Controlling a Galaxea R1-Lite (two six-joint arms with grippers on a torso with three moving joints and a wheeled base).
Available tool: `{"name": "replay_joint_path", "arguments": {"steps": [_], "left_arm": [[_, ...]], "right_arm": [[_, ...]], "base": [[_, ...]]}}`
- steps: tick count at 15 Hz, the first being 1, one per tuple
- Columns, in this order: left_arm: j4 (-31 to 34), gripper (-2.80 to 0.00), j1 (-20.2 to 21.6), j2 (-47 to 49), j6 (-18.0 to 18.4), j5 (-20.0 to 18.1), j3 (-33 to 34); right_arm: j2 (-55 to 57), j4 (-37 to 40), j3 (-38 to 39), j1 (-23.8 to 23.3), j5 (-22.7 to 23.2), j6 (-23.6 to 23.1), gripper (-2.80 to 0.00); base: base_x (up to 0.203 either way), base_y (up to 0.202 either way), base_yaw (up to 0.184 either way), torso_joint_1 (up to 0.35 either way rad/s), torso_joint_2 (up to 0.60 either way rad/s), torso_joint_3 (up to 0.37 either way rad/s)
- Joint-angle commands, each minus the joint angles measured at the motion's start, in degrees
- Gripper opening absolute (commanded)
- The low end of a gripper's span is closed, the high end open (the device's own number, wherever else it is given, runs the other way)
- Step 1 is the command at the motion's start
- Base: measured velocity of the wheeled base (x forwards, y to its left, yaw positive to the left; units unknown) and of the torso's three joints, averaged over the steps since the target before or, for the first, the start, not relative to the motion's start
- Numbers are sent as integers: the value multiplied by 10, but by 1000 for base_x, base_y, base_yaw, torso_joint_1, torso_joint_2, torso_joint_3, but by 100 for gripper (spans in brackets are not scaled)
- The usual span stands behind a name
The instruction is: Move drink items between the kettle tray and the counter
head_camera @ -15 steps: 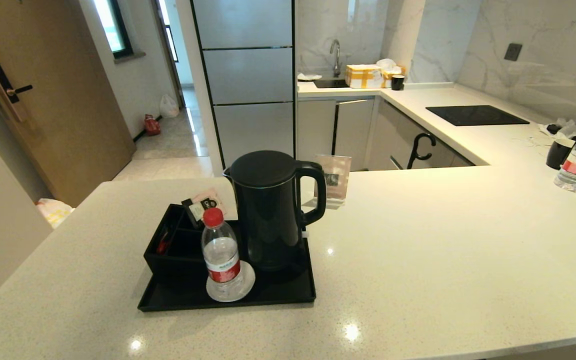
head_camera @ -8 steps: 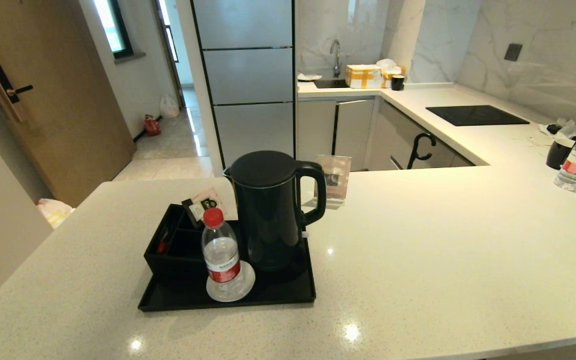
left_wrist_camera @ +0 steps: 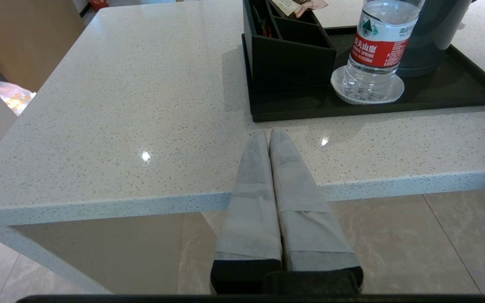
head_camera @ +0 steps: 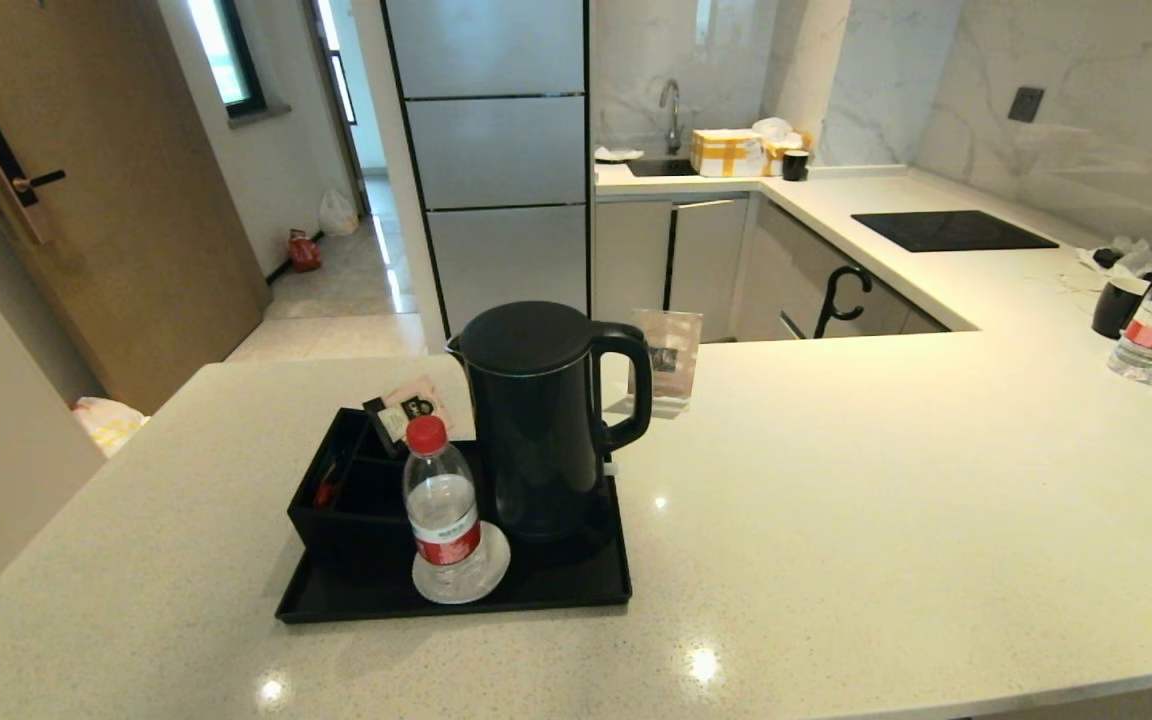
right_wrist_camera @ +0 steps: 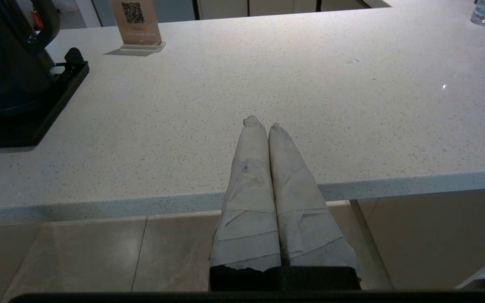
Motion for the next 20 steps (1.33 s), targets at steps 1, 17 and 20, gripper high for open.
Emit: {"name": "replay_joint_path", "arguments": {"steps": [1, 17, 20], "left_arm": [[0, -280, 0, 0, 0, 0, 0], [0, -280, 0, 0, 0, 1, 0], [0, -280, 0, 0, 0, 1, 0]], "right_arm": [[0, 0, 1, 0, 0, 0, -280], [0, -2, 0, 0, -10, 34, -280], [0, -2, 0, 0, -11, 35, -280]], "base": [[0, 0, 0, 0, 0, 0], [0, 0, 0, 0, 0, 0], [0, 0, 0, 0, 0, 0]]}}
